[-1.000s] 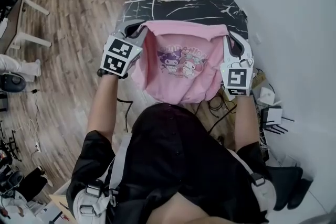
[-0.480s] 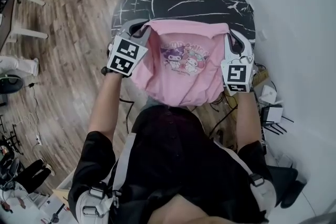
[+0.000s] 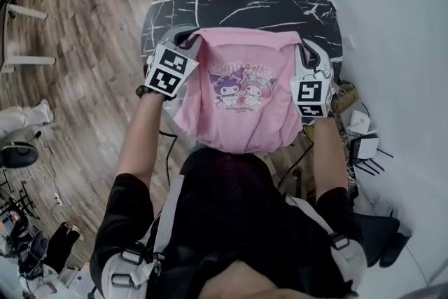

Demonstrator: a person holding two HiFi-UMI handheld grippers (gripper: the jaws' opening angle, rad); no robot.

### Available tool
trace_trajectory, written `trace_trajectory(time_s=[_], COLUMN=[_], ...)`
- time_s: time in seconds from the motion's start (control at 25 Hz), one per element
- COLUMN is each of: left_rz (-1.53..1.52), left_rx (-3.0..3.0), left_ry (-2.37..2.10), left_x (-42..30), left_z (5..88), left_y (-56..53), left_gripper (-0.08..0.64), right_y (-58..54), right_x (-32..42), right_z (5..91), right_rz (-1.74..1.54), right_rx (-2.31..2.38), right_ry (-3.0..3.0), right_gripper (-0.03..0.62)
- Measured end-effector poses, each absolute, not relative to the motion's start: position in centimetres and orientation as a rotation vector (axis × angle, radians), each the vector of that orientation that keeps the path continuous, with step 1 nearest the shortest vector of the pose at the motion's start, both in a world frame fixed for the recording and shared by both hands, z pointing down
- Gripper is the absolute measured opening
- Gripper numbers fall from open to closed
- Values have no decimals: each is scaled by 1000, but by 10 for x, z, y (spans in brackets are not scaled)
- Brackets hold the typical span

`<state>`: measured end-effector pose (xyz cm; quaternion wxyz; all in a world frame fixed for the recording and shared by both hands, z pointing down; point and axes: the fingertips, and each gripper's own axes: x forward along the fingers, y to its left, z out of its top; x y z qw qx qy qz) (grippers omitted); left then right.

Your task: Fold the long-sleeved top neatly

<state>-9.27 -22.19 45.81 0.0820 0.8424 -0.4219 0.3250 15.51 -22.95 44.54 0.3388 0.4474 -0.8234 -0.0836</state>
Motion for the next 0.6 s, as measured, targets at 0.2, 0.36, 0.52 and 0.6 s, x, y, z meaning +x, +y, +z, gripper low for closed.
trace_trajectory(time_s=[0.2, 0.36, 0.52, 0.6], left_rz=[987, 985, 1001, 1011], left_rx=[2493, 2477, 2448, 2436], left_ry=[-1176, -1132, -1113, -1102], left_x=[-90, -86, -86, -86], left_z=[487, 505, 526, 536], left_y=[-249, -278, -311, -325], left_gripper=[20, 18, 20, 20], right_y=[-252, -280, -306, -317], right_x=[158, 162, 164, 162], right_z=[473, 490, 515, 525], right_rz=[-167, -133, -98, -86], right_rx=[1176, 1202, 1205, 1206], right_ry=[-2095, -2051, -2012, -1998], right_gripper=[25, 25, 25, 25])
